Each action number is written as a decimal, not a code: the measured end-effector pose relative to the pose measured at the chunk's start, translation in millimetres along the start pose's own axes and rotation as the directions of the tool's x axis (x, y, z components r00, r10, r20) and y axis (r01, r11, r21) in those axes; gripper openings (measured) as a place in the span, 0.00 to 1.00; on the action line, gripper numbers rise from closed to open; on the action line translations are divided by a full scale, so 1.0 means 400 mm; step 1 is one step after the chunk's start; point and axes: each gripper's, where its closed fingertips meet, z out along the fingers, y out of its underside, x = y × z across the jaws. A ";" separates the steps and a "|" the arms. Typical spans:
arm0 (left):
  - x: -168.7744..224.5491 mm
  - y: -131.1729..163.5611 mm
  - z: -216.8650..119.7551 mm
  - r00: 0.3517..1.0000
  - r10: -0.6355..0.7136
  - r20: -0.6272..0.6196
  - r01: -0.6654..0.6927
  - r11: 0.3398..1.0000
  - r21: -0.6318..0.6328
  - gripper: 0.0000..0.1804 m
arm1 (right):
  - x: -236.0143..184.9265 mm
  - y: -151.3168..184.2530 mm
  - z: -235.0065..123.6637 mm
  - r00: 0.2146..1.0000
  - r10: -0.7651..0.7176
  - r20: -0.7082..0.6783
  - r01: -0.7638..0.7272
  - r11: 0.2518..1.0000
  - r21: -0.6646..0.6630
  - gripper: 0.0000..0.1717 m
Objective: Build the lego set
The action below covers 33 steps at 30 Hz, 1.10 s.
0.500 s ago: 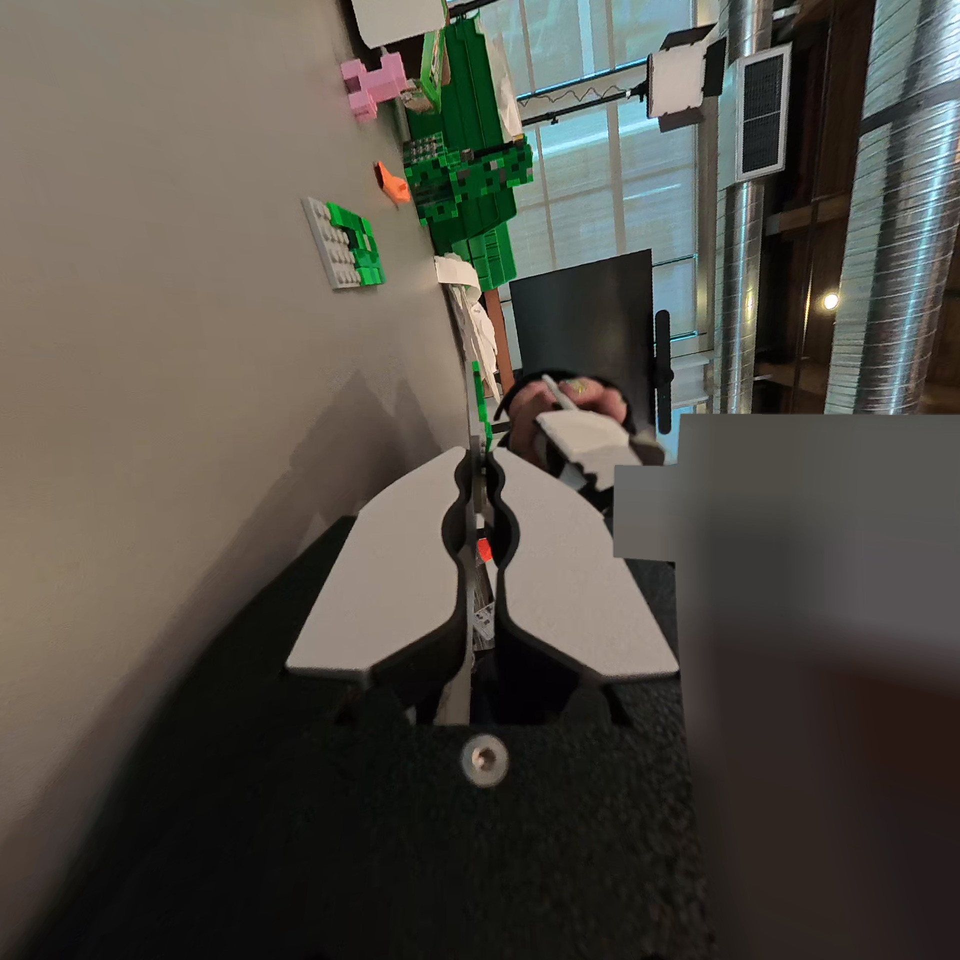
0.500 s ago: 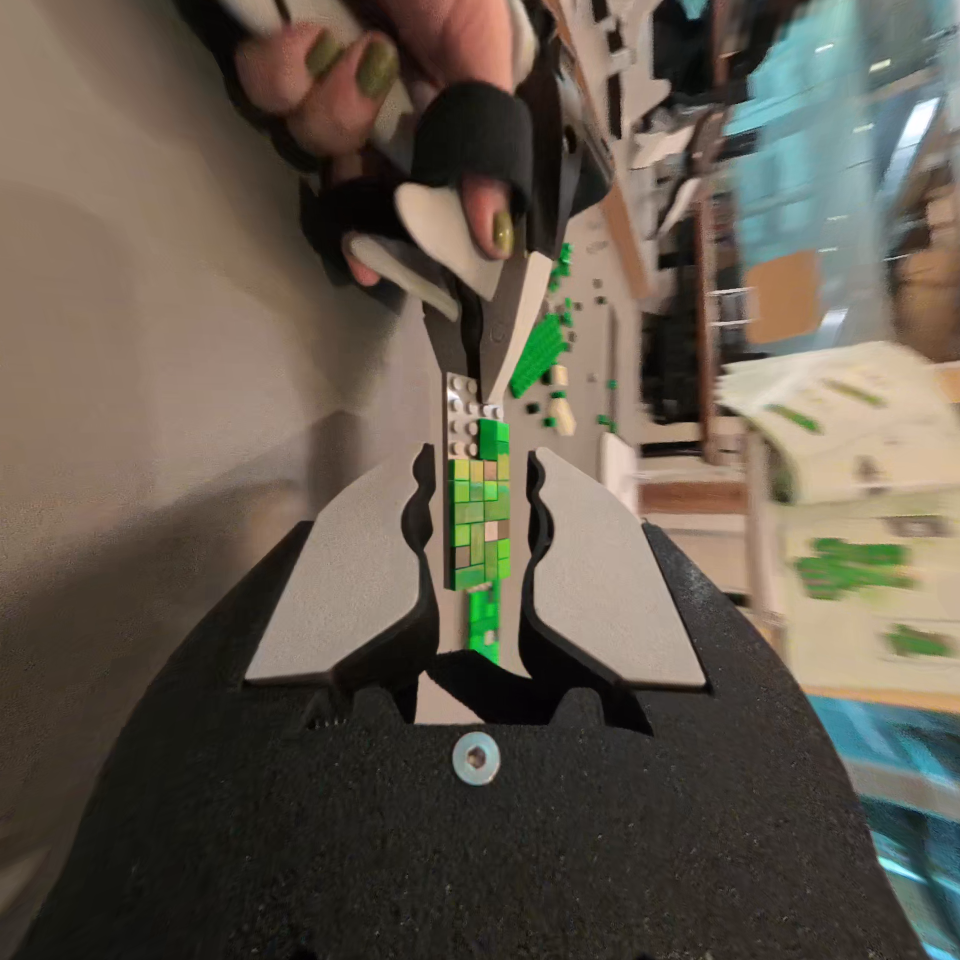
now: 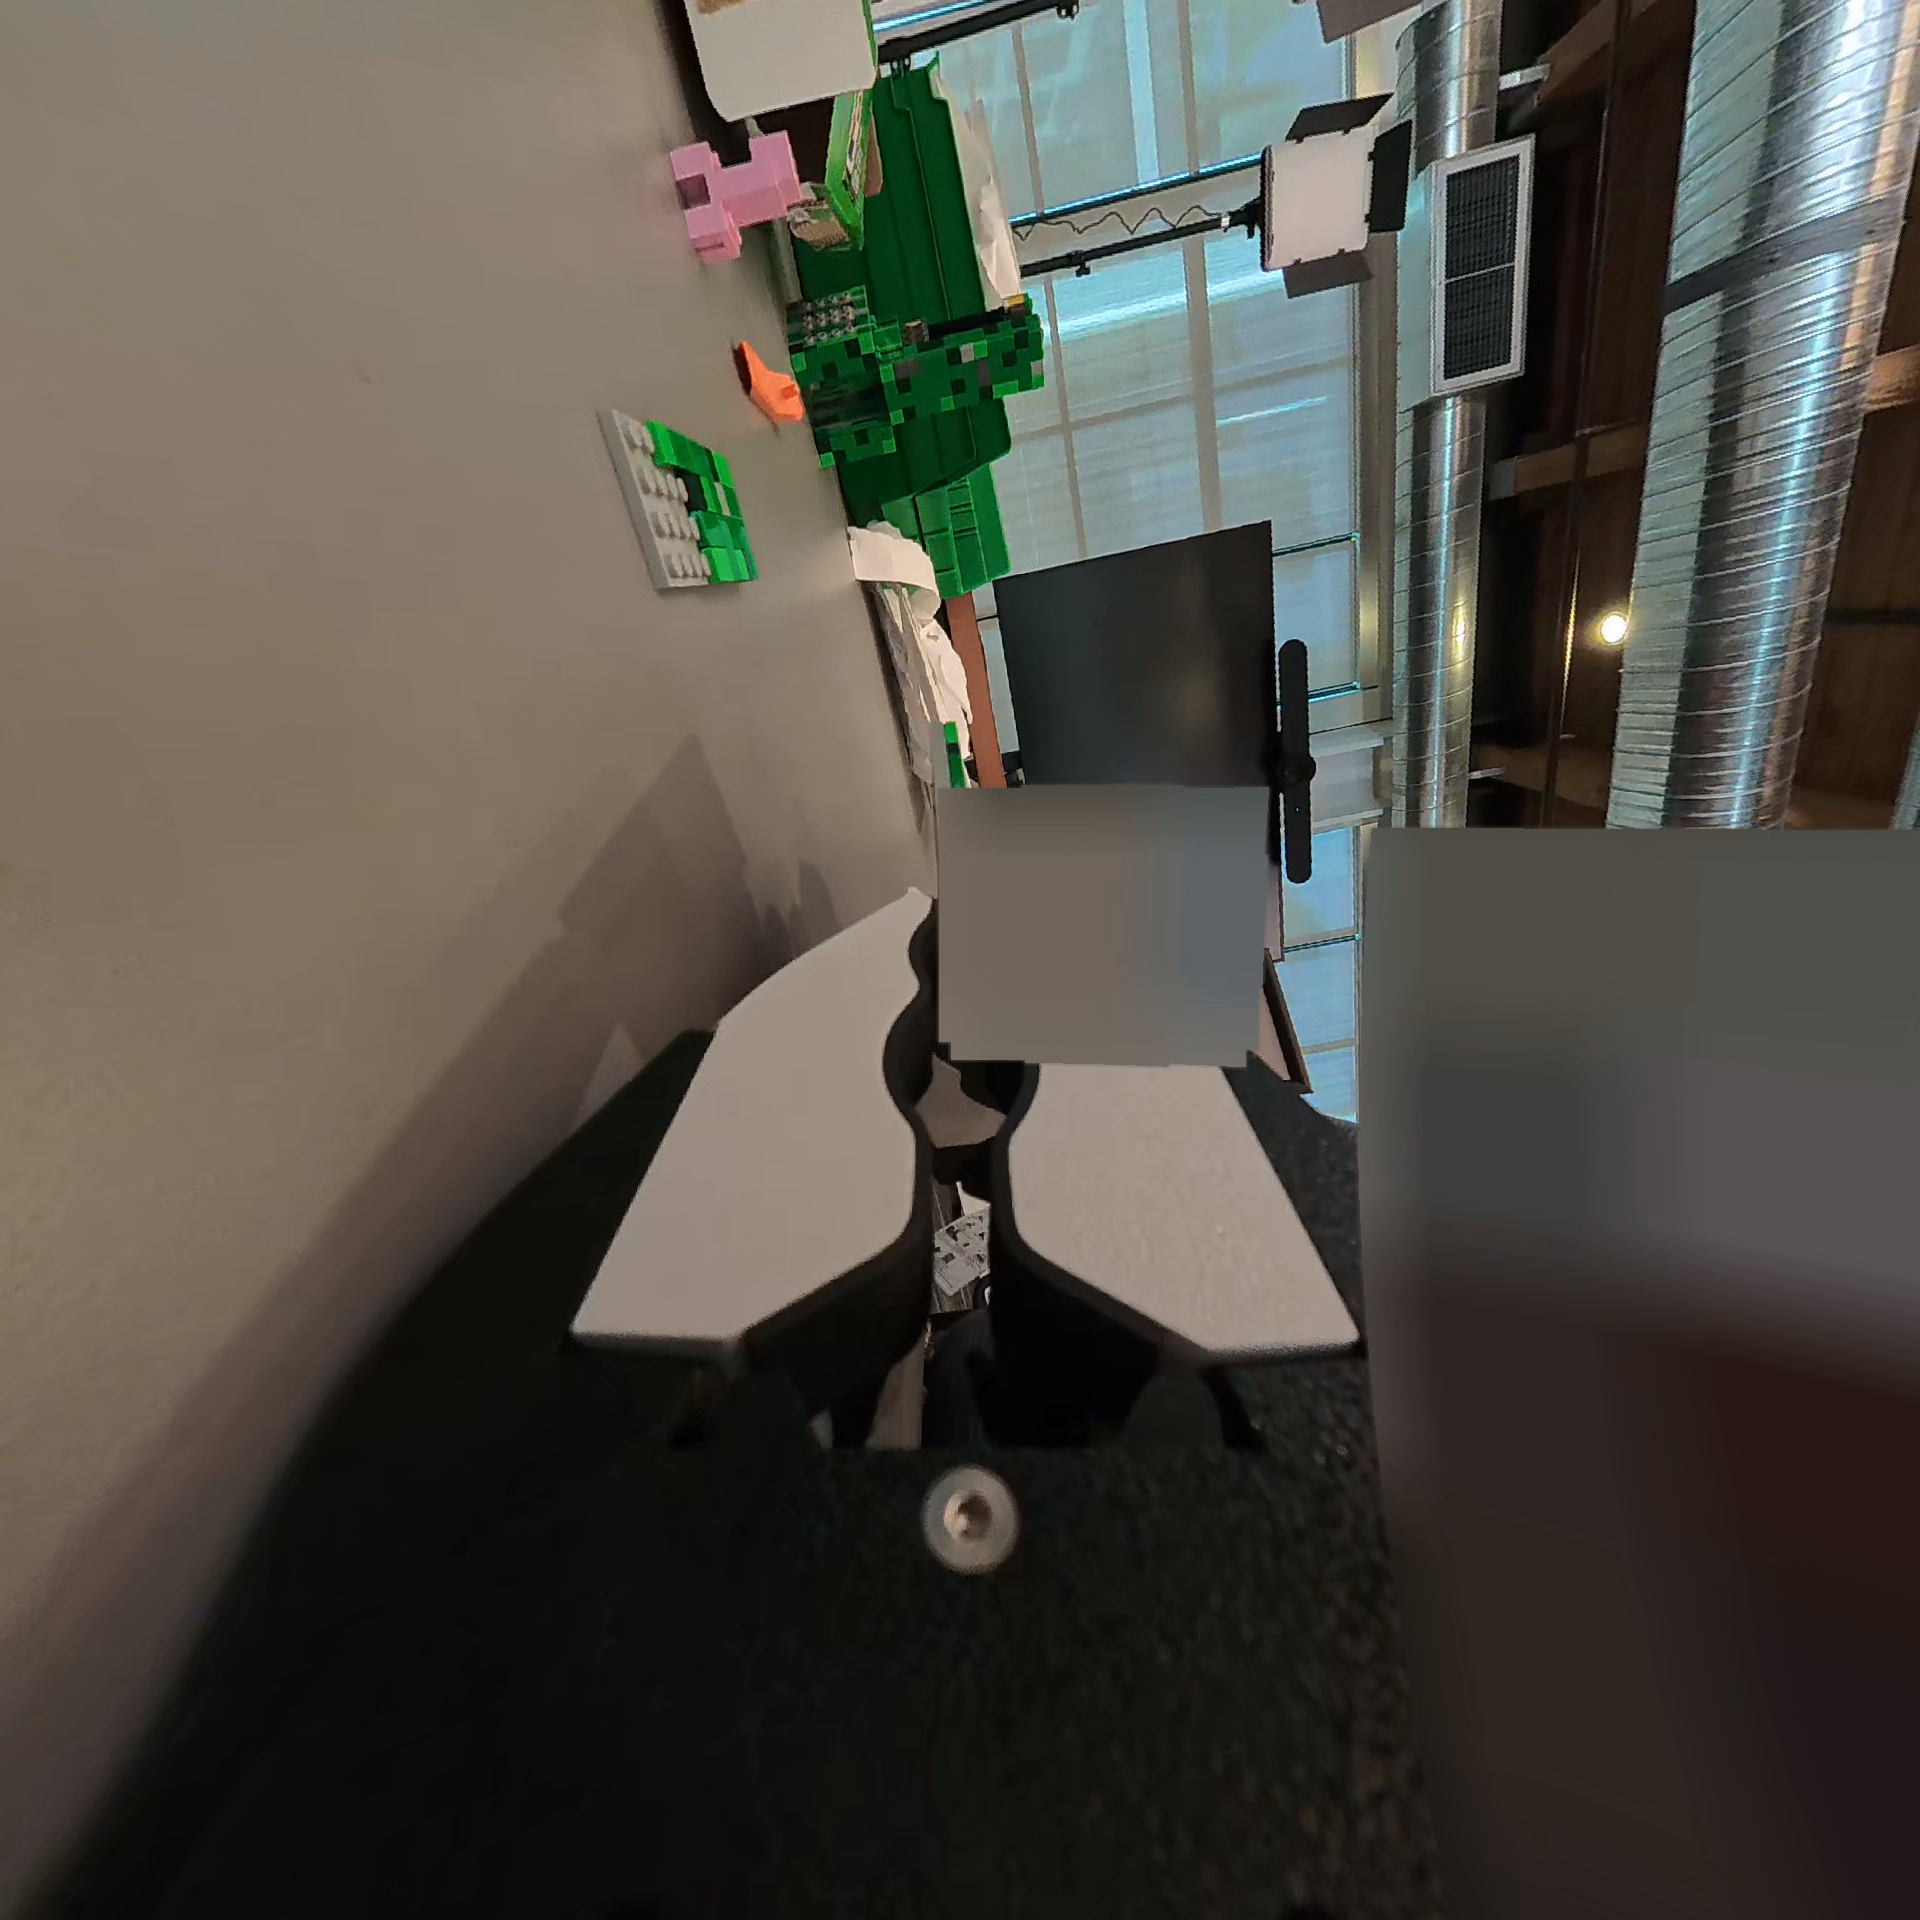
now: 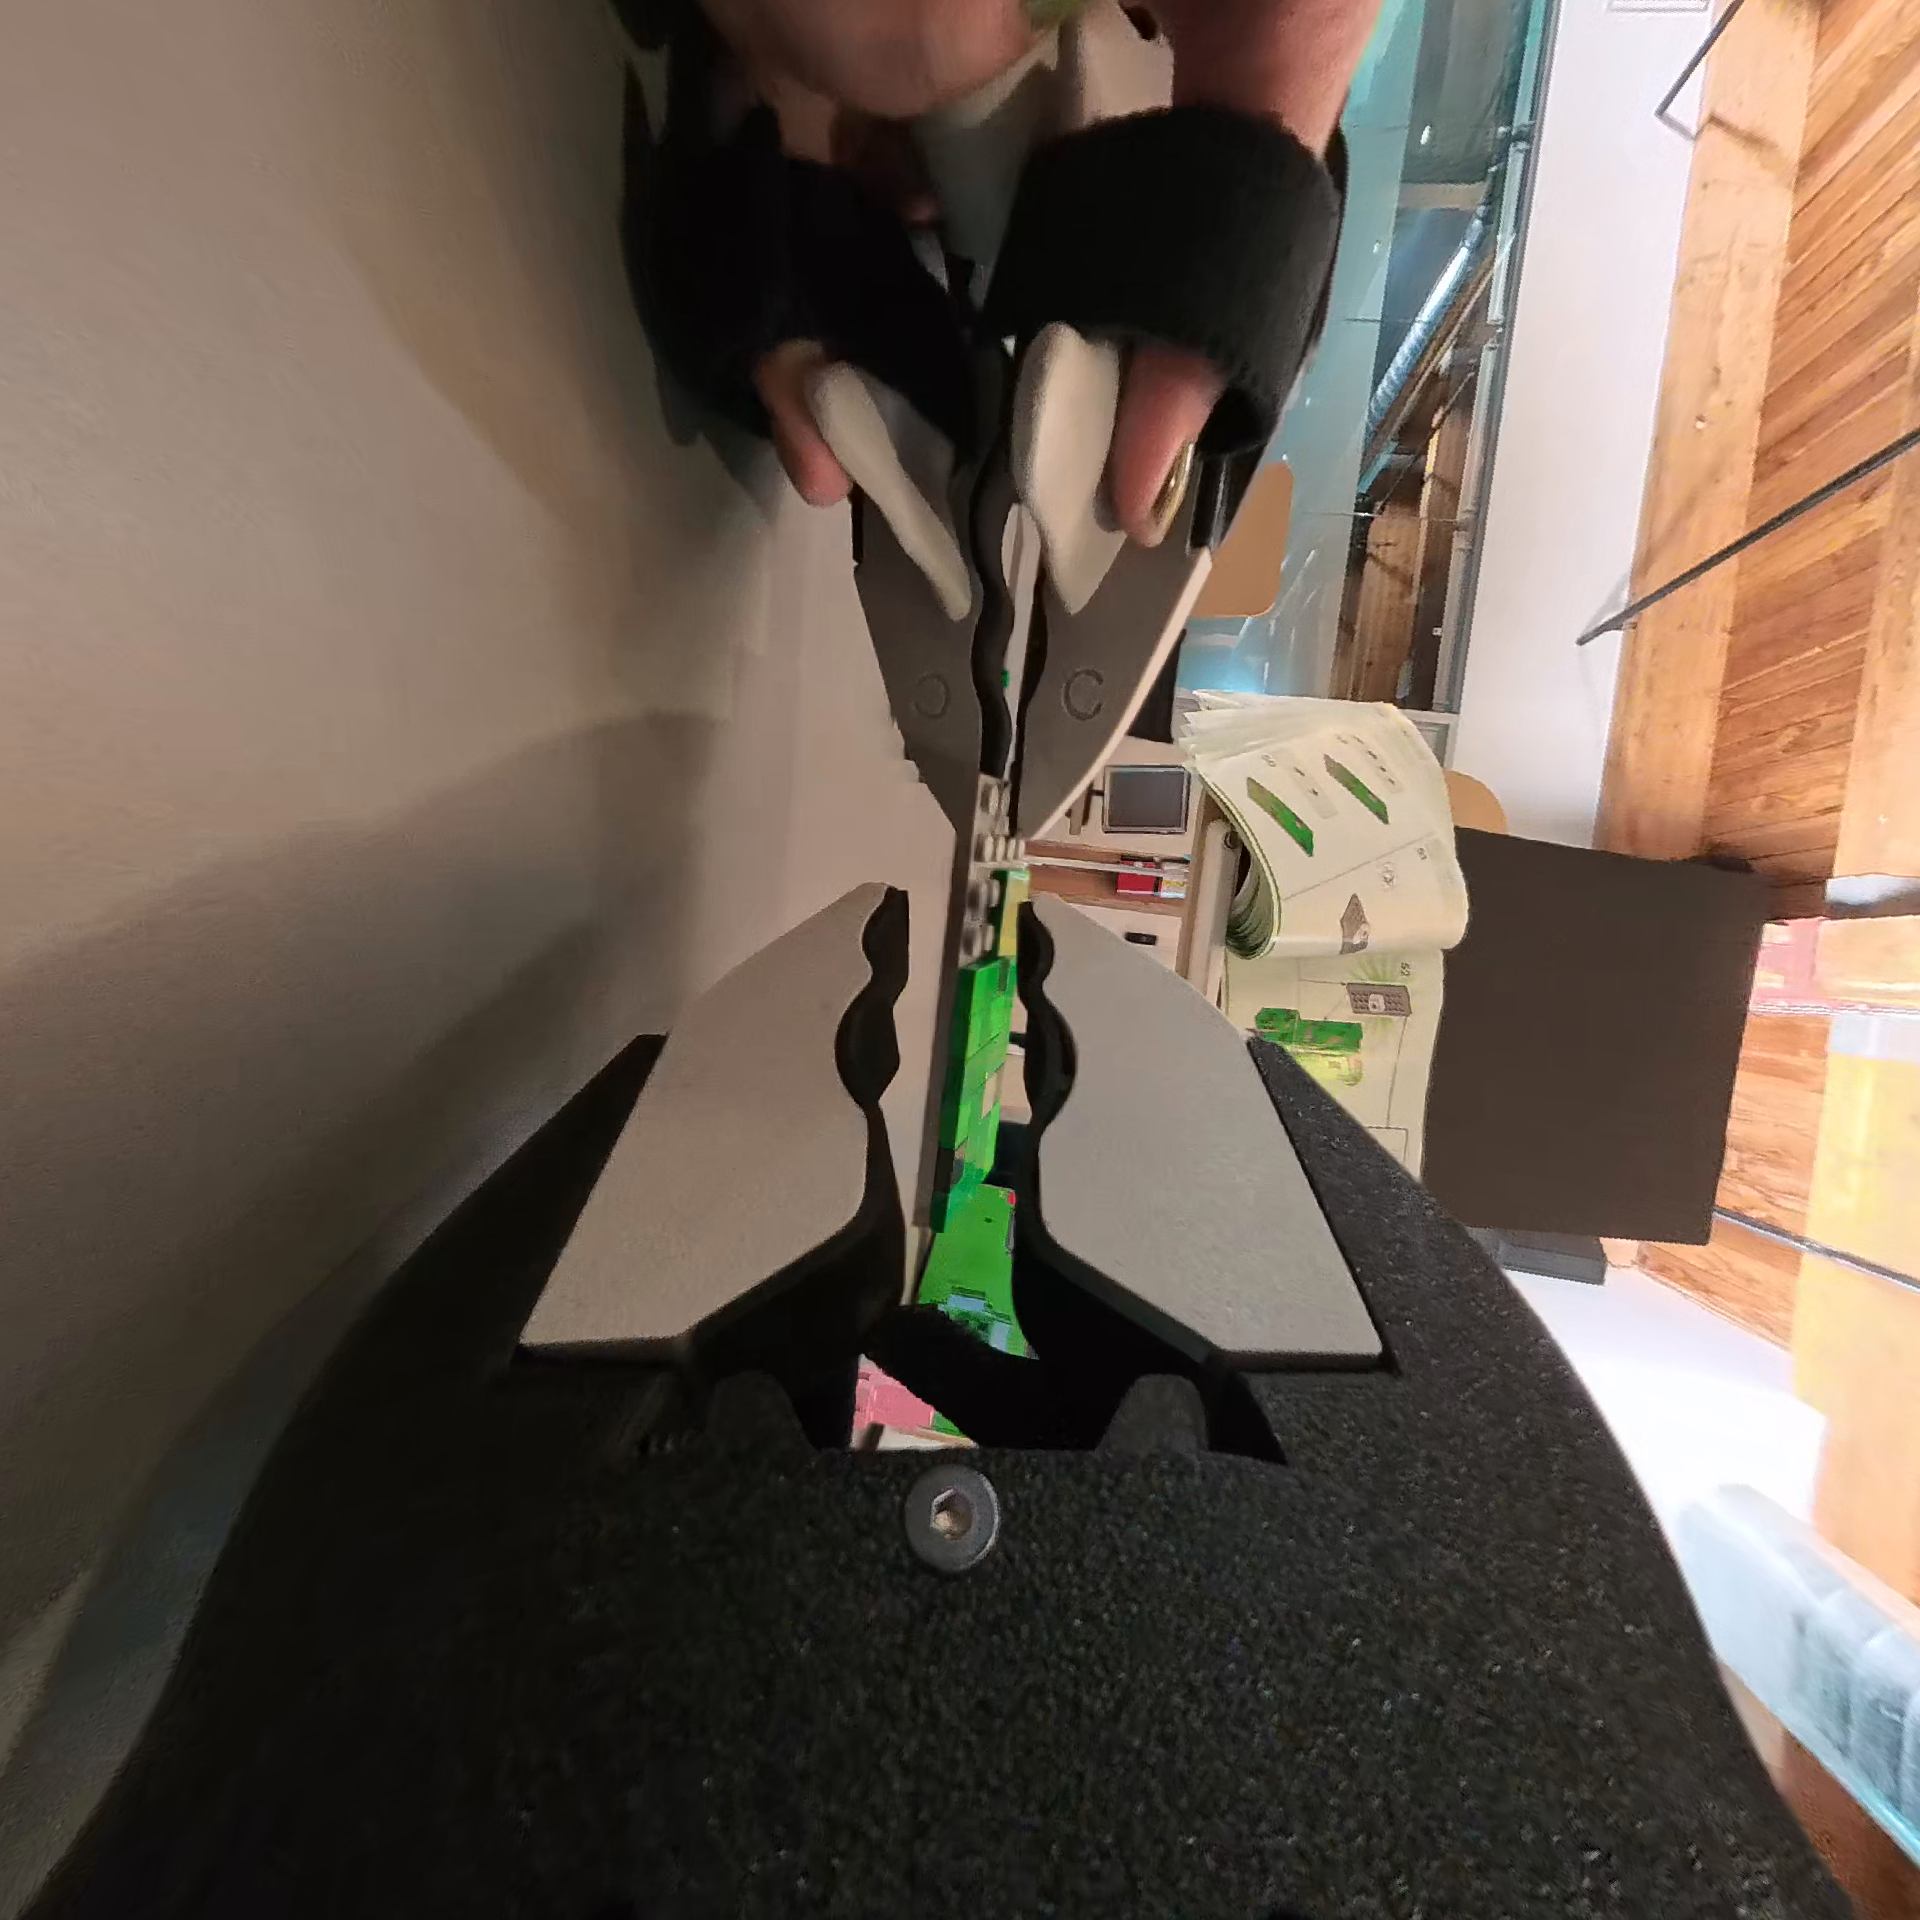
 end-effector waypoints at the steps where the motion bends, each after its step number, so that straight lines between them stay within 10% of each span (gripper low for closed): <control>1: 0.000 0.001 0.001 1.000 0.000 -0.002 0.000 1.000 -0.003 0.02 | -0.005 0.000 0.003 1.000 -0.006 0.002 0.006 1.000 -0.007 0.11; 33: -0.010 0.026 0.011 0.999 0.011 0.030 -0.010 0.998 -0.059 0.03 | 0.015 0.013 0.003 0.999 0.036 0.019 -0.036 0.998 0.043 0.04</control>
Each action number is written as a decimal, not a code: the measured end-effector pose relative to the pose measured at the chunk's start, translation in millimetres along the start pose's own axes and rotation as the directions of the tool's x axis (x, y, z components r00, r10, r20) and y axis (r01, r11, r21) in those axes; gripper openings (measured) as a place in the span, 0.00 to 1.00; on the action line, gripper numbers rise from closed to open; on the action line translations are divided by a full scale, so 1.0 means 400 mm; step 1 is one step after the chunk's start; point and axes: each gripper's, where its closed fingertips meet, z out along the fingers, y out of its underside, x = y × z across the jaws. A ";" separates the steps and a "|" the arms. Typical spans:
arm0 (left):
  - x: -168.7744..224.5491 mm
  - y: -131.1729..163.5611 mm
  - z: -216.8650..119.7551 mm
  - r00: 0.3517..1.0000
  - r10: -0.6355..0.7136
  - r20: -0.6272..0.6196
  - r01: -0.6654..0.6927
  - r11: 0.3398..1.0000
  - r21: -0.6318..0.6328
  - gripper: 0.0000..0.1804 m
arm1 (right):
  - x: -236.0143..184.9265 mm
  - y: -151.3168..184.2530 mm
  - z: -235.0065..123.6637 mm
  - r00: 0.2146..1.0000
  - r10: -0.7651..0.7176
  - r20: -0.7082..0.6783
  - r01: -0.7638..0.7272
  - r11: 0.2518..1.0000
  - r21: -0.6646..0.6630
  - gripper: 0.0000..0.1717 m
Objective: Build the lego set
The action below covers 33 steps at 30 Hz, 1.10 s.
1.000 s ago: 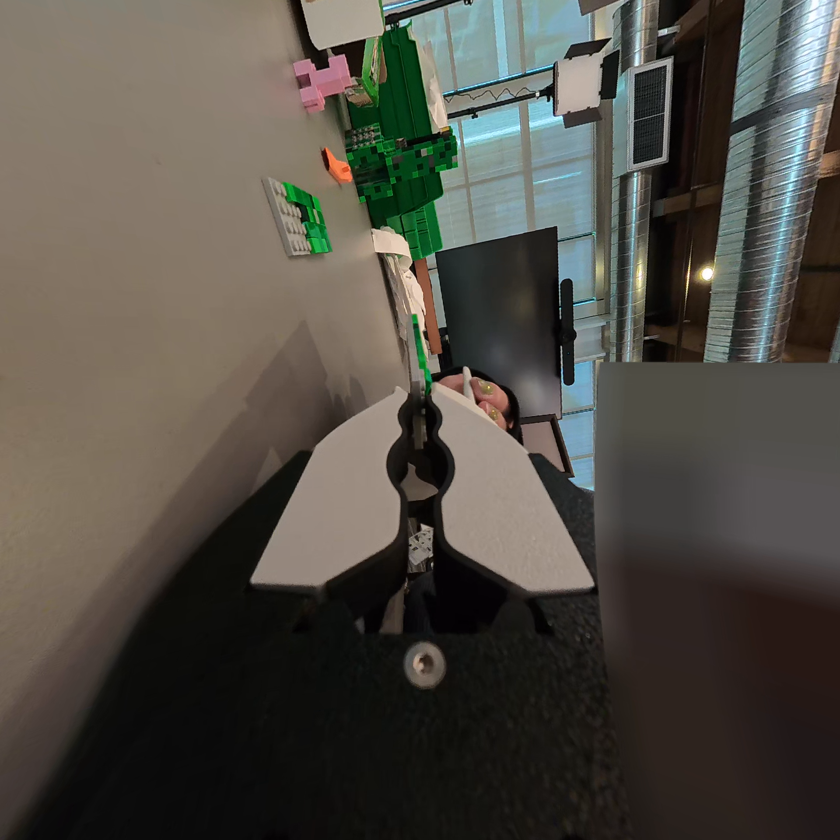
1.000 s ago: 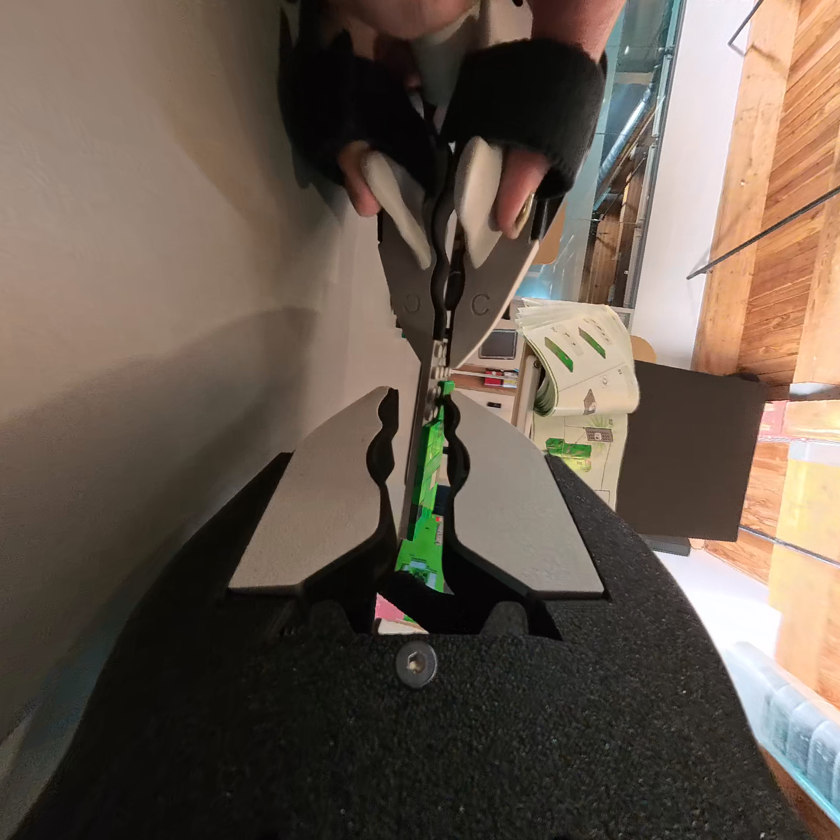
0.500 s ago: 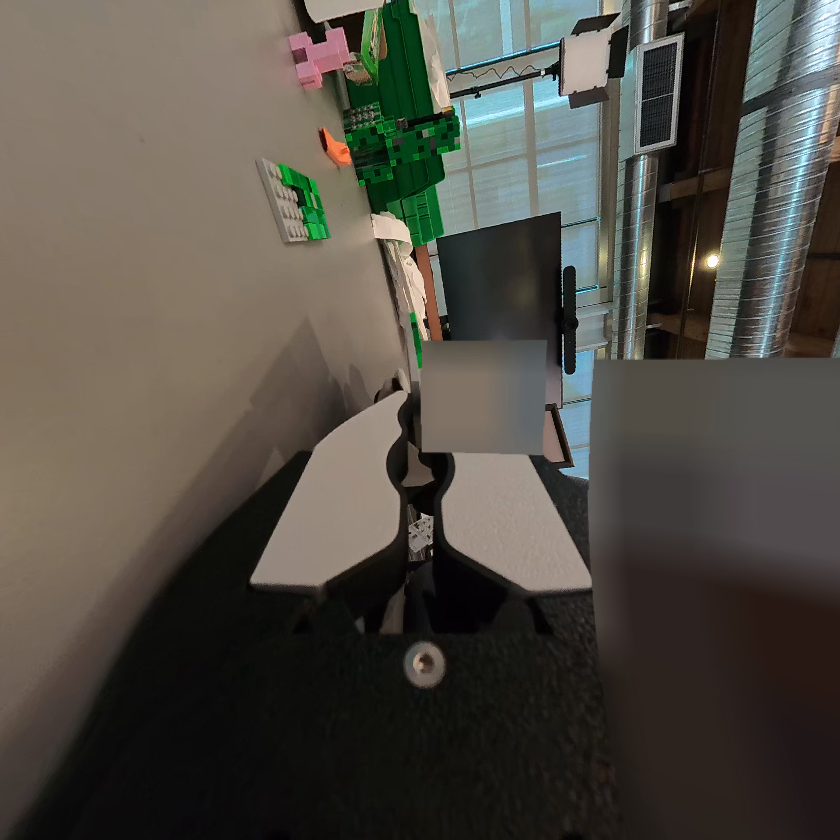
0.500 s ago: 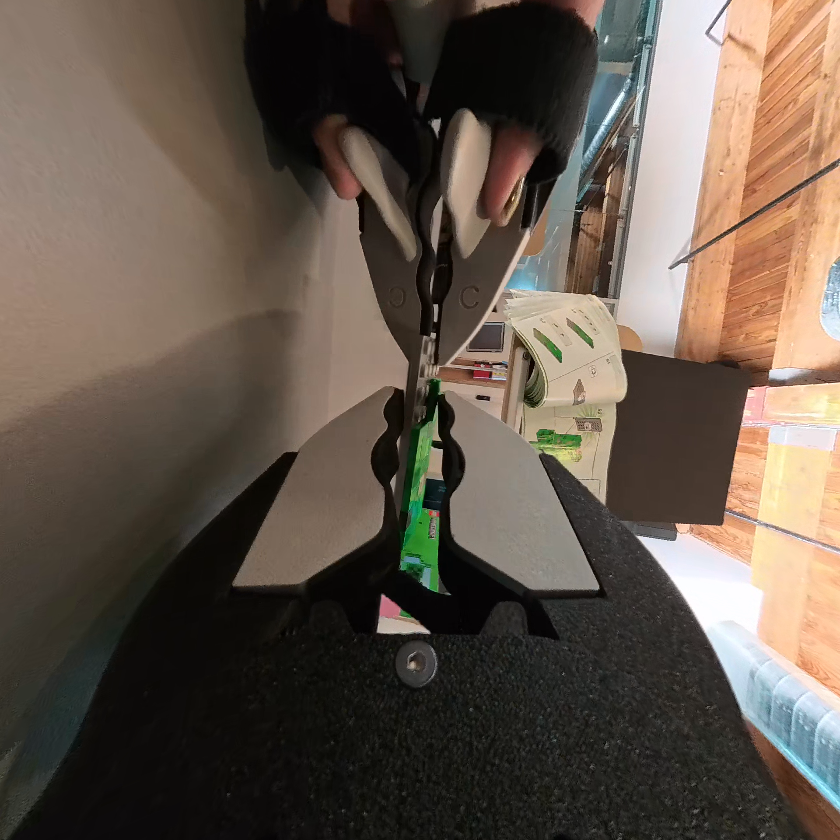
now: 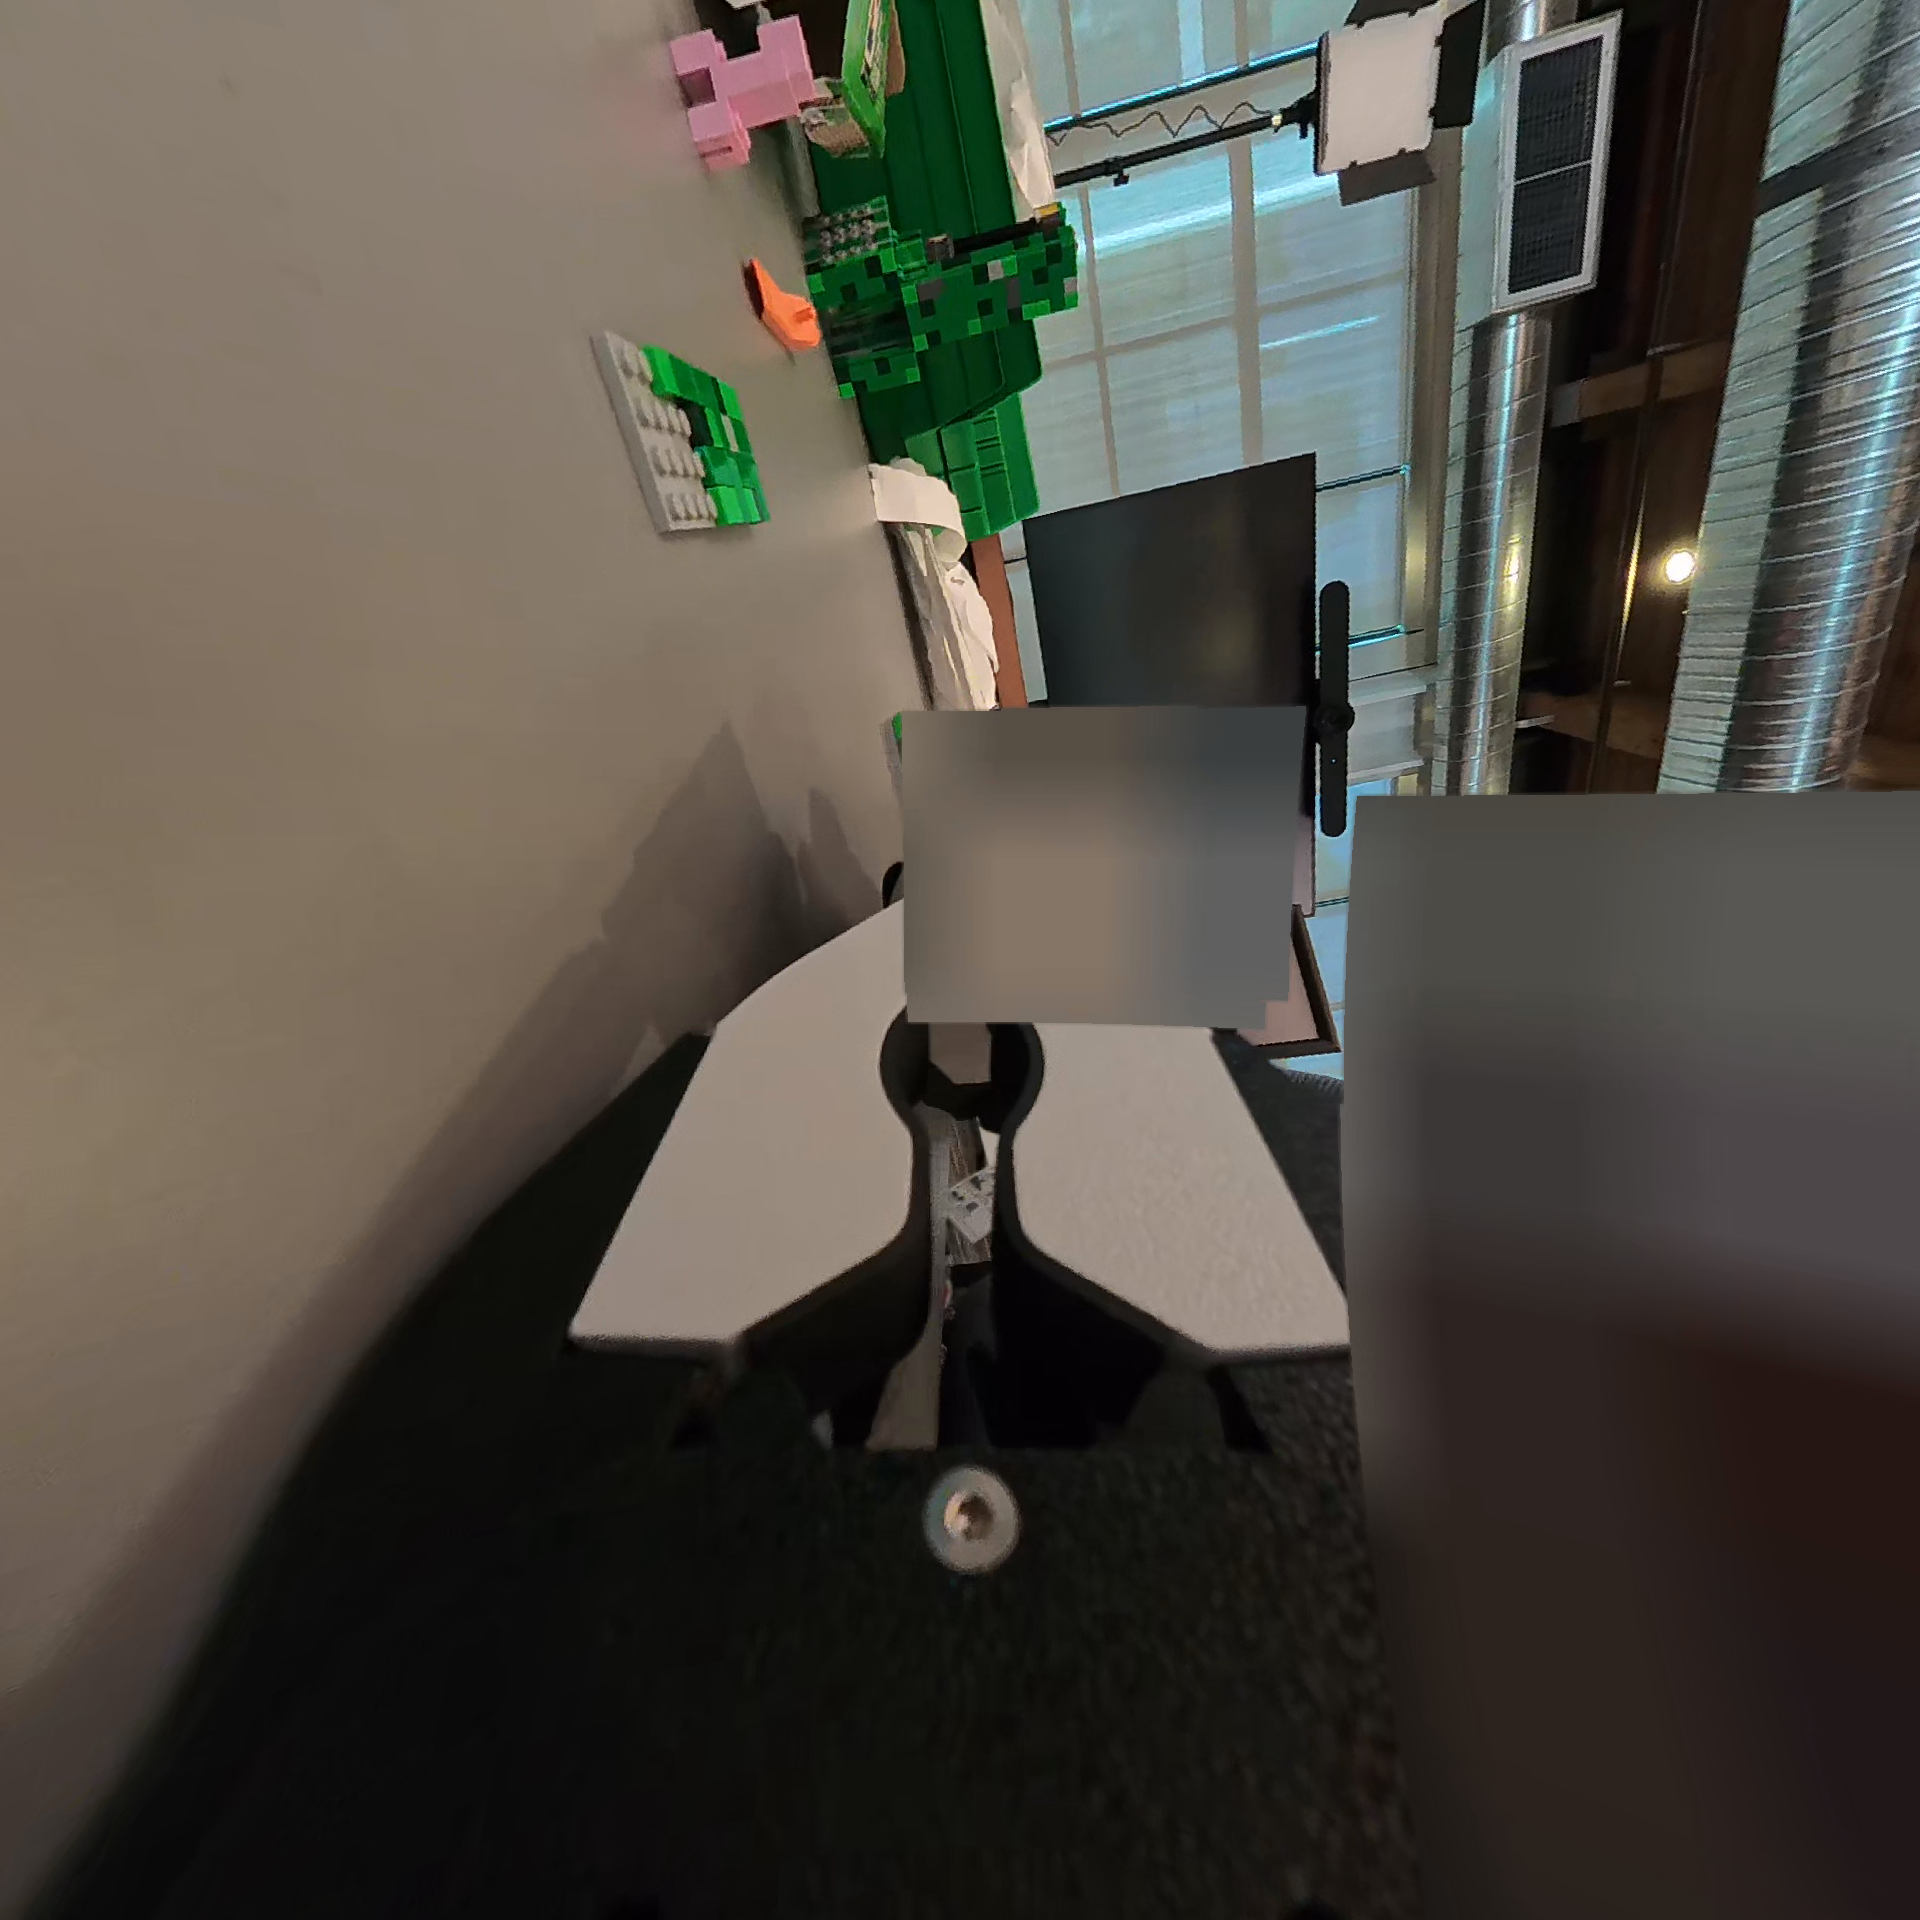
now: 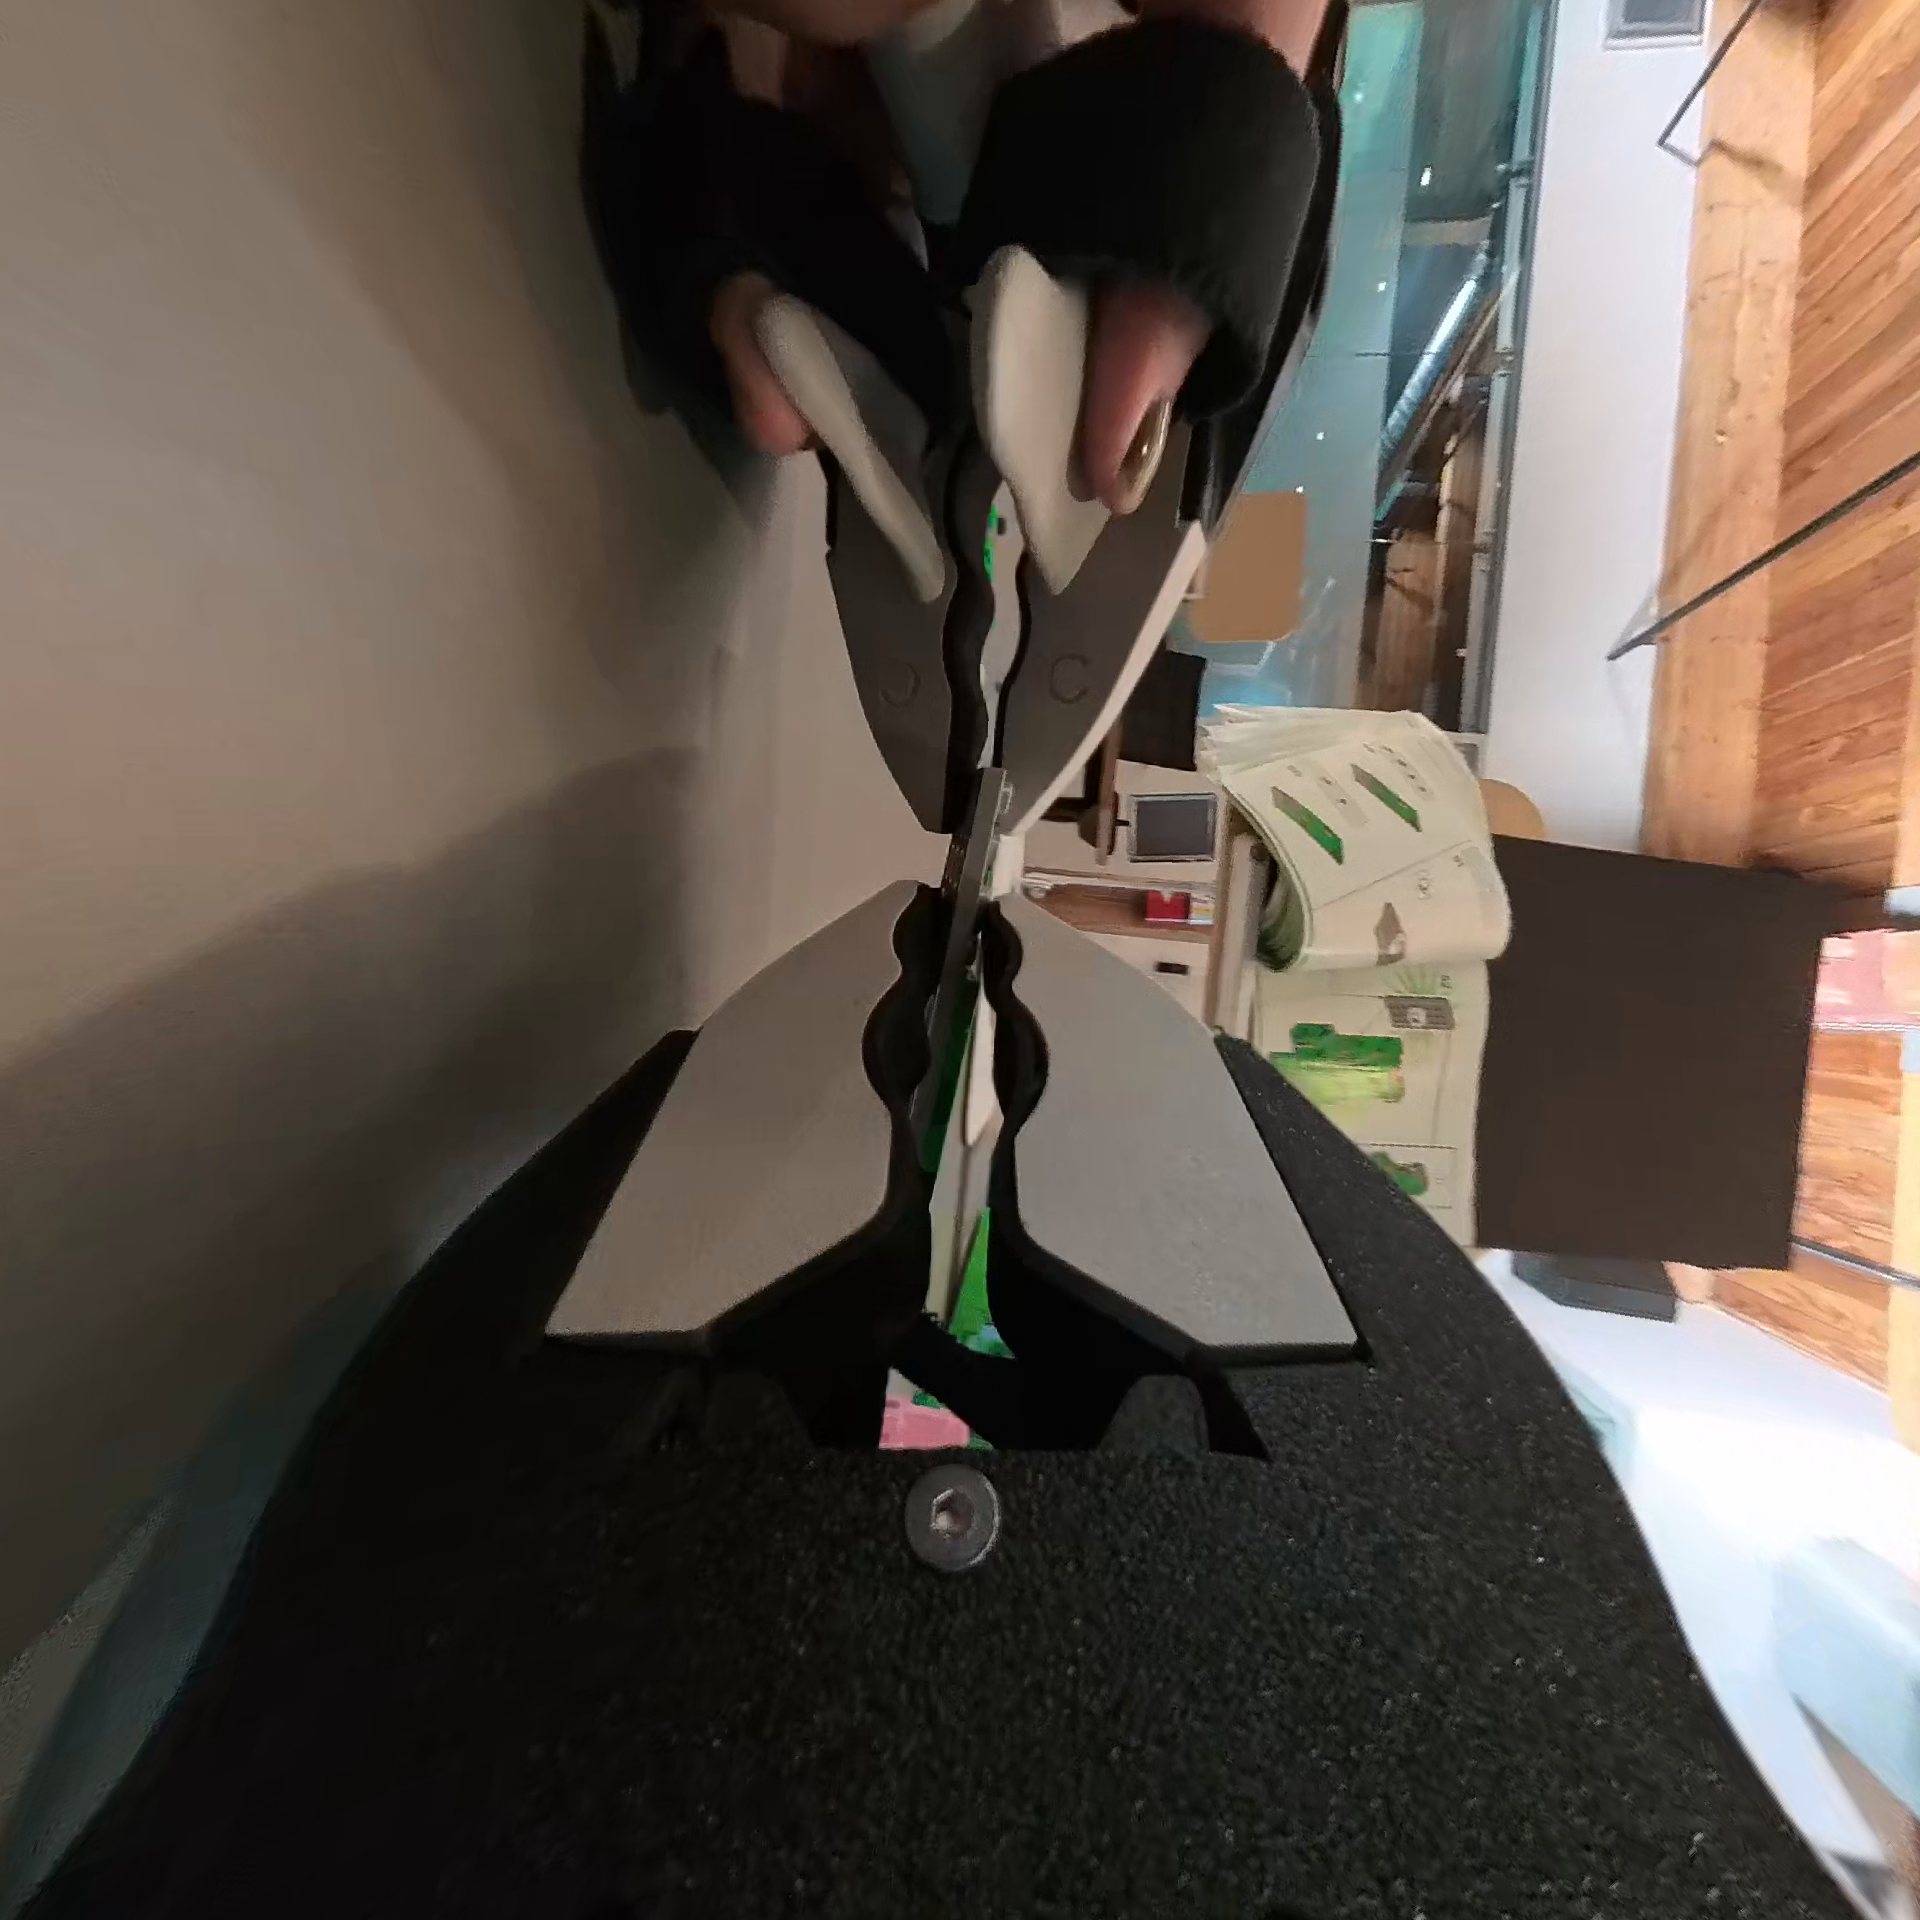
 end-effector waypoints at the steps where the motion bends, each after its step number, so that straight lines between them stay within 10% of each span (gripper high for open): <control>1: -0.001 0.000 0.000 1.000 0.005 0.004 -0.005 1.000 -0.002 0.03 | 0.000 0.000 -0.001 1.000 0.014 0.012 -0.014 1.000 0.008 0.04; 26: 0.046 0.021 0.001 0.988 0.133 -0.074 -0.136 0.990 -0.028 0.06 | 0.057 -0.023 -0.039 0.963 0.261 0.072 -0.271 0.940 0.206 0.04; 30: 0.126 0.036 -0.018 0.899 0.421 -0.122 -0.423 0.906 0.017 0.16 | 0.111 -0.015 -0.059 0.881 0.456 0.128 -0.473 0.833 0.286 0.04; 33: 0.159 0.028 -0.039 0.711 0.703 -0.020 -0.700 0.711 0.072 0.21 | 0.162 -0.026 -0.093 0.777 0.581 0.243 -0.625 0.665 0.408 0.04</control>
